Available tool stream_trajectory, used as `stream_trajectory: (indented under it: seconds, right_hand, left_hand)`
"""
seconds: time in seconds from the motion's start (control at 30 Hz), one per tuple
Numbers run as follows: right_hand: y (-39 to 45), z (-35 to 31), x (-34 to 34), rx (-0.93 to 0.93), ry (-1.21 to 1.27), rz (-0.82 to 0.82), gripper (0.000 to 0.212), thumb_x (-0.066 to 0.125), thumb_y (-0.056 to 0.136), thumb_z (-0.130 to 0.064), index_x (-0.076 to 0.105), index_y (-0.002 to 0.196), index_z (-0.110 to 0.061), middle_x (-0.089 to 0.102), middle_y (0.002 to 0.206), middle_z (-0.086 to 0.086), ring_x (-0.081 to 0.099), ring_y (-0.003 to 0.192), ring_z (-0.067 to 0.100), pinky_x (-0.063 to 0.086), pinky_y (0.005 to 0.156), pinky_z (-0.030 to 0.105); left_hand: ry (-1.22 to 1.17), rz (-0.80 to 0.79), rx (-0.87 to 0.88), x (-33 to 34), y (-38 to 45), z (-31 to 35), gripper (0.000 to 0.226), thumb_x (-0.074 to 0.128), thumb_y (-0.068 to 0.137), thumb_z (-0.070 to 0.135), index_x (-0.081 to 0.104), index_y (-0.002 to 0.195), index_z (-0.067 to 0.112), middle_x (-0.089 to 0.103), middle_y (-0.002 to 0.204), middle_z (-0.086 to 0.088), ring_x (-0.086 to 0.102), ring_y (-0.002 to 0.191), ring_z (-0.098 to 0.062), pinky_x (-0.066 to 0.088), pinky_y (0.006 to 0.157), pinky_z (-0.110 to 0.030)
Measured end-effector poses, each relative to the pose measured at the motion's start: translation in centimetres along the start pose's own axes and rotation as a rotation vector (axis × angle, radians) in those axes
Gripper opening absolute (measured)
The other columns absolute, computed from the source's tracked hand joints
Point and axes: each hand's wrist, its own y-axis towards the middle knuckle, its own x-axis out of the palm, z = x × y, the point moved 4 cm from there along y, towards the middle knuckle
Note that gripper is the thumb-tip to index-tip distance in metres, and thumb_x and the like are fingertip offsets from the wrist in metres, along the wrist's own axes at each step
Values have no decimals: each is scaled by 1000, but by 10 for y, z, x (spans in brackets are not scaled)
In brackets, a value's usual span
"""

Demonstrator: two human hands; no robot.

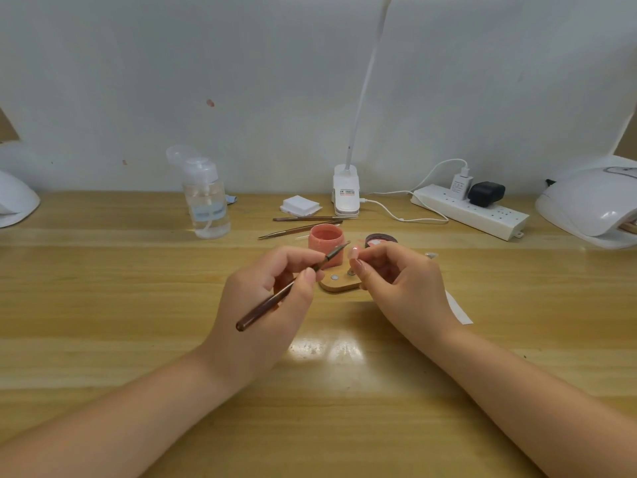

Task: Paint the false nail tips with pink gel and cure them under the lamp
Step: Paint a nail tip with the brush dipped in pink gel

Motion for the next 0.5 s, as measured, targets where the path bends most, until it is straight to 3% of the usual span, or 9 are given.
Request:
stream_trajectory:
  seconds: [0.17,0.3,0.5]
  right_hand:
    - [0,2,1,11,-10,-13,7,70,85,-9,73,92,-11,70,76,-4,66,69,11,56,69,35]
    - [0,3,0,34,-9,-4,7,70,85,-10,72,91,-13,70,76,-2,66,70,12,56,70,37]
    - [0,4,0,23,-13,-4,7,71,85,-11,73,91,-11,70,76,-1,66,69,15,55,68,37]
  left_hand:
    - [66,-17,31,3,-2,-2,20,56,88,20,70,102,20,73,84,-1,66,78,-19,52,68,-33]
    - [46,-36,96,2,-4,-2,19,52,87,23,68,92,15,70,82,7,66,76,-9,45,65,-12]
    - [26,14,90,2,-4,0,20,50,88,29,65,100,22,69,90,13,63,77,-6,44,68,-12]
